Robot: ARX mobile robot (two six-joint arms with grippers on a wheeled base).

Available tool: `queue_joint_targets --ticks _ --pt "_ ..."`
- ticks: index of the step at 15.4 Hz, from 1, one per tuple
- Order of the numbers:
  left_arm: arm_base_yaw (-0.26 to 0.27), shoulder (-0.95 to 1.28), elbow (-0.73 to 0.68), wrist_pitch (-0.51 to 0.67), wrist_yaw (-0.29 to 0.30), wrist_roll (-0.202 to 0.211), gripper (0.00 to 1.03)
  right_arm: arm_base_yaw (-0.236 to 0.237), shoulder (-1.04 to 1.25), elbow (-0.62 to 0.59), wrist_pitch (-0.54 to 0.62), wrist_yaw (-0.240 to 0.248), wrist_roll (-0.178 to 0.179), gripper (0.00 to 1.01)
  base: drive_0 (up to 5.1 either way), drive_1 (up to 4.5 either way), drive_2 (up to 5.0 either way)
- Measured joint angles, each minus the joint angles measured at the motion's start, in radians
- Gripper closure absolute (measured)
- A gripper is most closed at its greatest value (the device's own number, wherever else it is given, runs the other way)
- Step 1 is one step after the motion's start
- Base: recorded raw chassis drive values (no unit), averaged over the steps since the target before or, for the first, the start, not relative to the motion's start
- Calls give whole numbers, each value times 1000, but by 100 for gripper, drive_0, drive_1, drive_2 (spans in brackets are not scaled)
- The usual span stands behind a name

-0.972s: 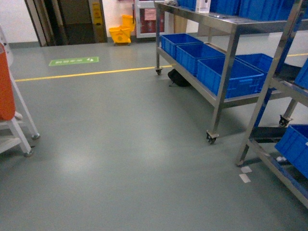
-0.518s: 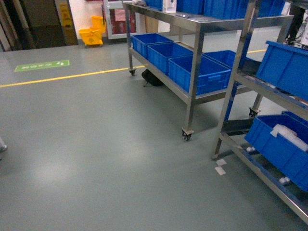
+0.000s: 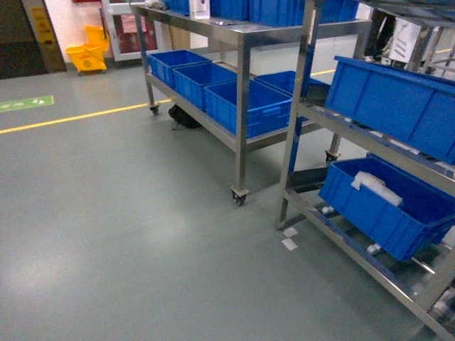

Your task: Pick red block from blue box to shelf

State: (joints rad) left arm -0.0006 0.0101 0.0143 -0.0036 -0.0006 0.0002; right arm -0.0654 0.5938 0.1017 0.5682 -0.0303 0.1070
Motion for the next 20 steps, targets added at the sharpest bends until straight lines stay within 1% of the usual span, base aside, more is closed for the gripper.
queue_joint_targets --ticks 20 --pt "0 0 0 0 0 0 5 0 0 0 0 0 0 73 110 7 -687"
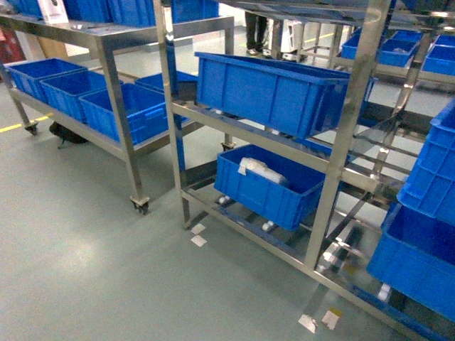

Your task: Pick red block from blue box to shelf

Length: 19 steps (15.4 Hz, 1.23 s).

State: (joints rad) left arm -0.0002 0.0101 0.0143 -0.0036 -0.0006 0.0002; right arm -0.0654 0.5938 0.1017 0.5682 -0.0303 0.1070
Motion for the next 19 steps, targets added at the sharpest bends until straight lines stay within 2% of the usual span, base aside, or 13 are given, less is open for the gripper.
queue_joint_targets --ticks 6,19 --pt "0 0 0 0 0 0 5 0 0 0 0 0 0 73 110 7 -687" --pt "0 0 0 0 0 0 5 0 0 0 0 0 0 73 -157 -157 -157"
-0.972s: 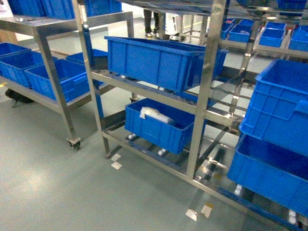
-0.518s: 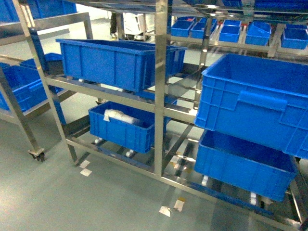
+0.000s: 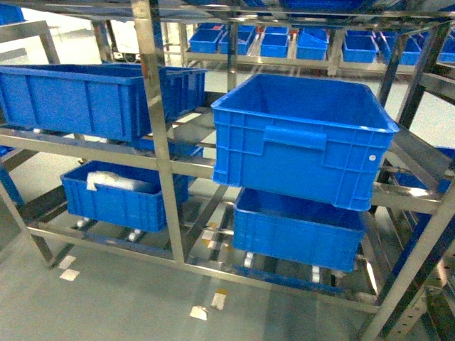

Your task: Pick red block from blue box to shelf

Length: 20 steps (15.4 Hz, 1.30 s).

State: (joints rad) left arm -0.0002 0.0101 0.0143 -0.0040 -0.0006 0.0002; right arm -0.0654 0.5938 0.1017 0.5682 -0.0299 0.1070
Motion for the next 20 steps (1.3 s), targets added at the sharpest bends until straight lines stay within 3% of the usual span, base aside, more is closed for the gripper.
queue_joint_targets --ticks 8,20 --pt "-1 0 0 0 0 0 5 0 0 0 0 0 0 73 -173 -173 -173" --pt "-1 0 0 -2 0 0 5 0 0 0 1 0 0 73 3 432 -426"
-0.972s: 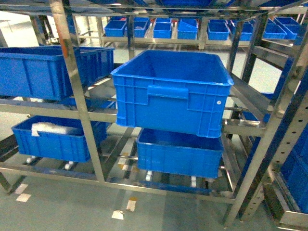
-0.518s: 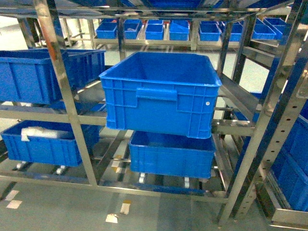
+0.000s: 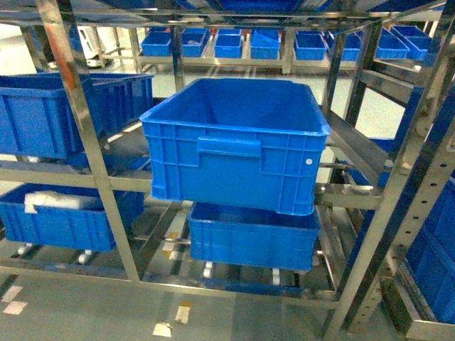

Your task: Pick red block from blue box to shelf

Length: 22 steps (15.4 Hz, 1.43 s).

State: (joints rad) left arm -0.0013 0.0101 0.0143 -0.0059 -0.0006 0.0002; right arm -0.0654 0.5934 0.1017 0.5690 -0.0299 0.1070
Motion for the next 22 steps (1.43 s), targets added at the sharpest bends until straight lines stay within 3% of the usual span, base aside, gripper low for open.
queue_joint_targets --ticks 10,18,22 --pt "0 0 0 2 1 0 5 0 1 0 -4 0 0 73 8 431 -416" --pt "0 0 0 2 0 0 5 0 0 0 -24 -3 3 73 0 0 0" --pt "0 0 0 2 0 0 5 3 18 0 -146 -32 50 73 0 0 0"
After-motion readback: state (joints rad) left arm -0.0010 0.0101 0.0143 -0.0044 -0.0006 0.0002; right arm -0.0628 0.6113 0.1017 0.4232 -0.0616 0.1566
